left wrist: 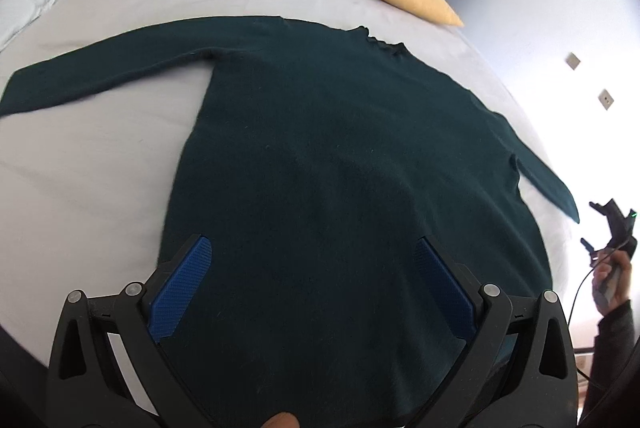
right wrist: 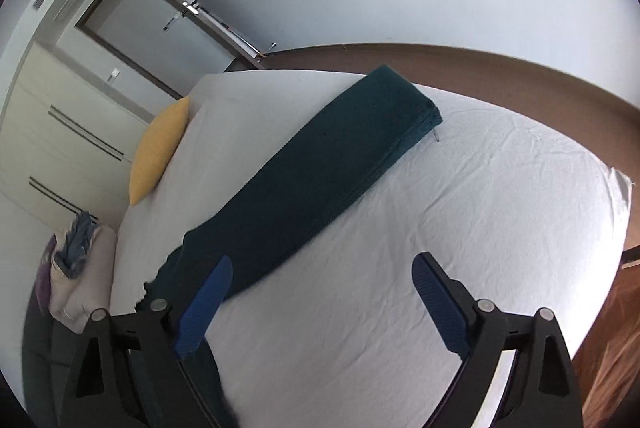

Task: Fold small clothes

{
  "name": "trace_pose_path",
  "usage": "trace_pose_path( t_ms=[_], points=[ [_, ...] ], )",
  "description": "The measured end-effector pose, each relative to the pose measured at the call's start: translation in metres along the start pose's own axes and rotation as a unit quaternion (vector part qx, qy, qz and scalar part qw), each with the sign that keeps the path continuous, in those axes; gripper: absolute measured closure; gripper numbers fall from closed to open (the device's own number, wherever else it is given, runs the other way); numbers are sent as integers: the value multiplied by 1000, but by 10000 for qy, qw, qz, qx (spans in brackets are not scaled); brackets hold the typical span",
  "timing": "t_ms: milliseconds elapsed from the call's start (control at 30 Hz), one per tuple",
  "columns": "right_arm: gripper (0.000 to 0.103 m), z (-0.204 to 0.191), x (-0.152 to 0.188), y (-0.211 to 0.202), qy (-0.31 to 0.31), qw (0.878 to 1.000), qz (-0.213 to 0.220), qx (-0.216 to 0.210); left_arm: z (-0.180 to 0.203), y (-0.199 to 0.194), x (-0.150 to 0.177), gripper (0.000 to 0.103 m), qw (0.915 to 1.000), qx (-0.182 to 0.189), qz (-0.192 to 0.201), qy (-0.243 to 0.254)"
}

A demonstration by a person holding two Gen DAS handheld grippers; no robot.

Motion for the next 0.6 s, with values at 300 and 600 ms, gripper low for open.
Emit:
trace_pose_path(
  t_ms=[300, 600],
  points=[
    [35, 19, -60, 14, 906, 9912, 395, -875, 23, 28, -45, 0, 9996, 36, -43, 280],
    [92, 30, -50, 11, 667, 9961, 555, -171, 56, 57, -67, 9, 9961, 662, -358, 454]
  ],
)
Point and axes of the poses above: each gripper's, at about its wrist camera, not at the fingertips, and y roughly the way its jaws point, z to its right, x to its underside, the point moved 9 cm from there along y, roughly the way its jaws point, and after that the axes turned 14 degrees about -z, right-handed, at the moved point
